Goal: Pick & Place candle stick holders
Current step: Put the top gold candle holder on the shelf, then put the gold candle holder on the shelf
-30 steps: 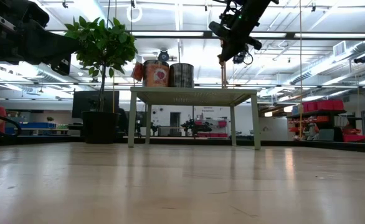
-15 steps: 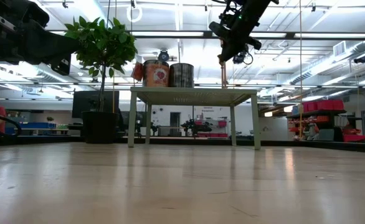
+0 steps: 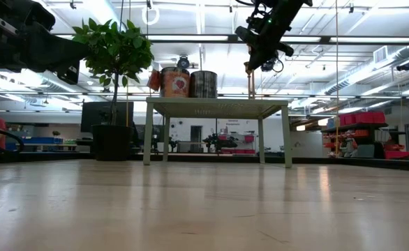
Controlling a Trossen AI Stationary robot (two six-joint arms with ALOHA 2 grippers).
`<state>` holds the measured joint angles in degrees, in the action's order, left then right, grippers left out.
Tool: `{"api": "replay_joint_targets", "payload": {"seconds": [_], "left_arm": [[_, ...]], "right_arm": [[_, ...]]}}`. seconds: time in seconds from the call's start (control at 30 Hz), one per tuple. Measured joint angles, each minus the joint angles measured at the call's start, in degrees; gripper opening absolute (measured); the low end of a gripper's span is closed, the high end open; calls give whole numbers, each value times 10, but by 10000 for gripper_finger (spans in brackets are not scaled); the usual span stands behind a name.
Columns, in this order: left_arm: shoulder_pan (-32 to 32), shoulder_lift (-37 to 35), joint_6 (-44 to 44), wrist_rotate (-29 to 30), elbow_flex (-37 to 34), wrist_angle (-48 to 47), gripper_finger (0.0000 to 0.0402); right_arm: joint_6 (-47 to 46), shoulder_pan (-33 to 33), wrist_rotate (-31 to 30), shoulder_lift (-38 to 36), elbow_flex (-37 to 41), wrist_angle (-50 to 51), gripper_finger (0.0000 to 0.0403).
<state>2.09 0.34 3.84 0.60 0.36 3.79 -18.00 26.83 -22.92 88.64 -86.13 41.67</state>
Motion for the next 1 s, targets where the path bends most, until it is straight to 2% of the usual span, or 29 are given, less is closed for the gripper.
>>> {"api": "replay_joint_targets", "payload": {"seconds": [0.27,0.77,1.0], "left_arm": [[0,0,0,0,0,0,30],[0,0,0,0,0,0,30],[0,0,0,0,0,0,30]], "right_arm": [[7,0,2,0,0,0,28],[0,1,15,2,2,22,98],[-5,1,15,1,2,24,144]]}}
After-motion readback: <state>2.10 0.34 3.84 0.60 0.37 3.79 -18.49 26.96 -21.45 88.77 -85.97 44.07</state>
